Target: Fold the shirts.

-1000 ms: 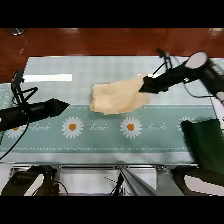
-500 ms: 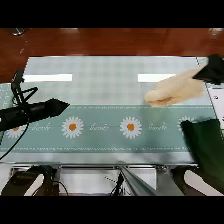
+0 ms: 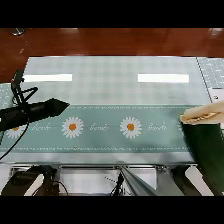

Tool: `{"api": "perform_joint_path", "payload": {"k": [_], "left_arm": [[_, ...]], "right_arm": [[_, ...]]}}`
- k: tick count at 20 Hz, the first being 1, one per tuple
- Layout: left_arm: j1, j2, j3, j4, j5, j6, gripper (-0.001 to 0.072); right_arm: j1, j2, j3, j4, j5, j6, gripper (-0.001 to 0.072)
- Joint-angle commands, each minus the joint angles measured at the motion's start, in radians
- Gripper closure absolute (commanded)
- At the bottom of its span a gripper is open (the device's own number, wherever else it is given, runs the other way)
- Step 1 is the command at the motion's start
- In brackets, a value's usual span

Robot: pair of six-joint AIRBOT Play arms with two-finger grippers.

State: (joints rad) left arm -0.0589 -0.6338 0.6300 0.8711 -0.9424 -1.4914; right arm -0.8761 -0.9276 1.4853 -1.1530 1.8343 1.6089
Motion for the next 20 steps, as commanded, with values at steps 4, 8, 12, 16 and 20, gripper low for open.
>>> {"api": "perform_joint_path", "payload": {"k": [4, 8, 12, 16, 20], "left_arm": [[0.0, 0.0, 0.0, 0.0, 0.026, 0.017, 0.0682], [0.0, -0.001, 0.0, 0.0, 0.057, 0.017, 0.0682], [0.0, -0.001, 0.0, 0.0, 0.082, 0.017, 0.0682], [0.0, -0.001, 0.0, 0.0, 0.108, 0.017, 0.0683], [0.0, -0.001, 0.0, 0.0, 0.171, 0.017, 0.0682]], "right_arm": [[-0.189, 0.147, 0.0, -0.402, 0.023, 0.072, 0.0687], [-0.189, 0.167, -0.018, -0.446, 0.024, 0.066, 0.0687], [-0.188, 0.224, -0.169, -0.51, 0.023, 0.068, 0.0685], [-0.188, 0.285, -0.335, -0.635, 0.023, 0.111, 0.0204], [-0.186, 0.254, -0.357, -0.637, 0.015, 0.105, 0.0079]]}}
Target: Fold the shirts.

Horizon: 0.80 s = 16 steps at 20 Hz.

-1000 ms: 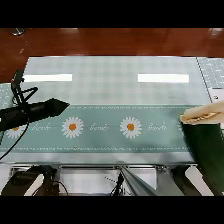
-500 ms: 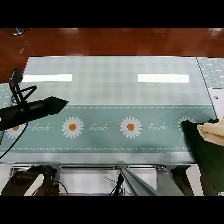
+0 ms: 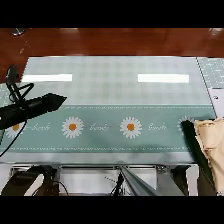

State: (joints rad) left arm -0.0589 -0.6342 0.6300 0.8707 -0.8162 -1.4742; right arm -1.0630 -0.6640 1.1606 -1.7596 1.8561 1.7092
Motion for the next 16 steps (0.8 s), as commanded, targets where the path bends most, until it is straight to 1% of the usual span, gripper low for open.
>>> {"api": "perform_joint_path", "payload": {"k": [1, 2, 4, 5, 6, 7, 8, 9, 10, 11, 12, 13, 14, 16], "left_arm": [[0.0, -0.002, 0.0, 0.001, 0.07, 0.001, 0.0682], [0.001, -0.007, 0.002, 0.001, 0.098, 0.005, 0.0683], [0.003, -0.034, 0.024, 0.001, 0.105, 0.043, 0.0682], [0.003, -0.058, 0.042, 0.001, 0.089, 0.051, 0.0682], [0.003, -0.086, 0.064, 0.002, 0.071, 0.055, 0.0683], [0.003, -0.117, 0.091, 0.001, 0.067, 0.067, 0.0683], [0.003, -0.156, 0.136, 0.001, 0.055, 0.069, 0.0682], [0.002, -0.199, 0.198, 0.0, 0.02, 0.068, 0.0683], [-0.005, -0.246, 0.274, 0.0, -0.026, 0.069, 0.0683], [-0.027, -0.299, 0.367, 0.0, -0.062, 0.103, 0.0683], [-0.066, -0.35, 0.458, 0.001, -0.068, 0.147, 0.0684], [-0.104, -0.396, 0.534, 0.011, -0.068, 0.157, 0.0684], [-0.145, -0.441, 0.603, 0.038, -0.075, 0.143, 0.0684], [-0.22, -0.505, 0.663, 0.131, -0.114, 0.074, 0.0684]], "right_arm": [[0.001, -0.03, -0.021, -0.021, -0.016, 0.002, 0.0079], [0.001, -0.061, 0.006, 0.019, -0.031, -0.013, 0.0081], [0.001, -0.146, 0.093, 0.117, -0.027, -0.062, 0.0082], [0.001, -0.193, 0.145, 0.166, -0.012, -0.068, 0.0093], [0.002, -0.245, 0.206, 0.252, -0.008, -0.063, 0.0132], [0.002, -0.294, 0.266, 0.383, -0.017, -0.055, 0.0286], [0.003, -0.34, 0.315, 0.536, -0.035, -0.047, 0.0503], [0.034, -0.378, 0.348, 0.704, -0.077, -0.058, 0.0687], [0.096, -0.404, 0.366, 0.808, -0.145, -0.061, 0.0687], [0.198, -0.424, 0.373, 0.855, -0.249, -0.081, 0.0687], [0.324, -0.428, 0.372, 0.827, -0.364, -0.096, 0.0687], [0.488, -0.435, 0.372, 0.748, -0.475, -0.109, 0.0687], [0.649, -0.446, 0.372, 0.663, -0.554, -0.116, 0.0687], [0.987, -0.493, 0.37, 0.453, -0.635, -0.119, 0.0687]]}}
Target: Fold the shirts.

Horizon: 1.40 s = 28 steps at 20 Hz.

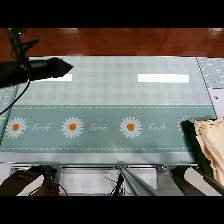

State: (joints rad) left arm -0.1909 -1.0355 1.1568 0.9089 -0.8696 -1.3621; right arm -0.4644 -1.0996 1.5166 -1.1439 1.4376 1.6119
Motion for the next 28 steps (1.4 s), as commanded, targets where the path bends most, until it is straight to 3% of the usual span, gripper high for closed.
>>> {"api": "perform_joint_path", "payload": {"k": [1, 3, 4, 7, 14, 28], "left_arm": [[-0.118, -0.122, 0.126, 0.138, -0.076, -0.071, 0.0684], [-0.151, -0.15, 0.036, 0.205, -0.069, -0.089, 0.0683], [-0.144, -0.163, -0.024, 0.232, -0.066, -0.132, 0.0683], [-0.079, -0.189, -0.145, 0.245, -0.057, -0.204, 0.0683], [-0.009, -0.205, -0.146, 0.244, -0.047, -0.203, 0.0682], [-0.009, -0.205, -0.146, 0.244, -0.046, -0.203, 0.0682]], "right_arm": [[0.533, -0.1, 0.006, -0.31, -0.225, 0.004, 0.0687], [0.68, -0.21, -0.013, -0.541, -0.179, 0.097, 0.0688], [0.694, -0.264, -0.031, -0.562, -0.157, 0.1, 0.0688], [0.664, -0.377, -0.099, -0.544, -0.137, 0.127, 0.0688], [0.66, -0.396, -0.124, -0.498, -0.129, 0.163, 0.0688], [0.66, -0.397, -0.124, -0.5, -0.132, 0.163, 0.0688]]}}
